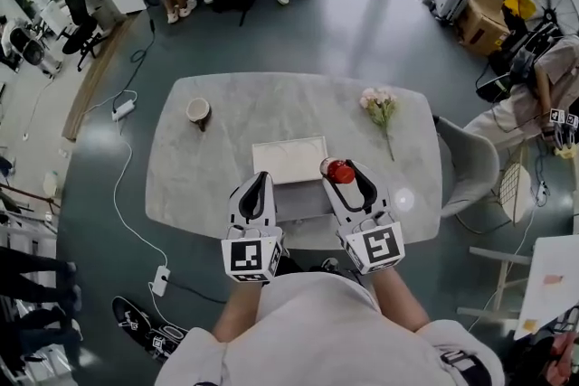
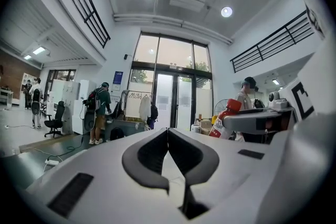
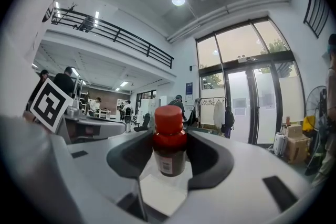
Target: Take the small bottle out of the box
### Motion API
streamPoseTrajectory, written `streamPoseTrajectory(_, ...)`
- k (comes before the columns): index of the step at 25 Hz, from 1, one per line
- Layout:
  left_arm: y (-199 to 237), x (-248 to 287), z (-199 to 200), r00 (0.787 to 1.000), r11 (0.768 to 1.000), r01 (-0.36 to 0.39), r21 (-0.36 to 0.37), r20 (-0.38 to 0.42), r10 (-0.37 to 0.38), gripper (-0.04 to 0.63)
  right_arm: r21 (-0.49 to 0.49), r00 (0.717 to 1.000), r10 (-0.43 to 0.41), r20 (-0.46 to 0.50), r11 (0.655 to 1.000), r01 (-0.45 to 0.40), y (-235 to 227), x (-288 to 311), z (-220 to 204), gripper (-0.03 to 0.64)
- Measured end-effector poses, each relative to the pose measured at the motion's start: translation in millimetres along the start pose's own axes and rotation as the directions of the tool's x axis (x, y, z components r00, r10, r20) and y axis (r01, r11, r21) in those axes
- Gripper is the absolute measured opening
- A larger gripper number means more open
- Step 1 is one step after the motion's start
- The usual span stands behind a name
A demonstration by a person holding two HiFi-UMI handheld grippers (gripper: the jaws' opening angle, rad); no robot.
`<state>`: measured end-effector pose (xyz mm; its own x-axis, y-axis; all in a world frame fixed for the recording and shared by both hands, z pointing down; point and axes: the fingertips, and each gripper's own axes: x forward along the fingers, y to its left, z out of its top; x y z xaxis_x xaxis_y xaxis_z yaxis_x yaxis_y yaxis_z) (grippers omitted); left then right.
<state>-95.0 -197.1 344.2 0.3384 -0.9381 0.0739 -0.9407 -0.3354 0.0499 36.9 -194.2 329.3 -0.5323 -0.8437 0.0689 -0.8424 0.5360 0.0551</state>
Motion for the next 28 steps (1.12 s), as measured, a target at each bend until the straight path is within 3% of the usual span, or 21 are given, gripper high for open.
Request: streamPoseTrajectory(28, -5.8, -0.6, 1.3, 1.000, 1.000, -0.004, 0.008, -0.001, 0.004, 0.024, -0.024, 0.999, 0.017, 0.046, 1.000, -0.016, -1.4, 0.0, 7.5, 0.213)
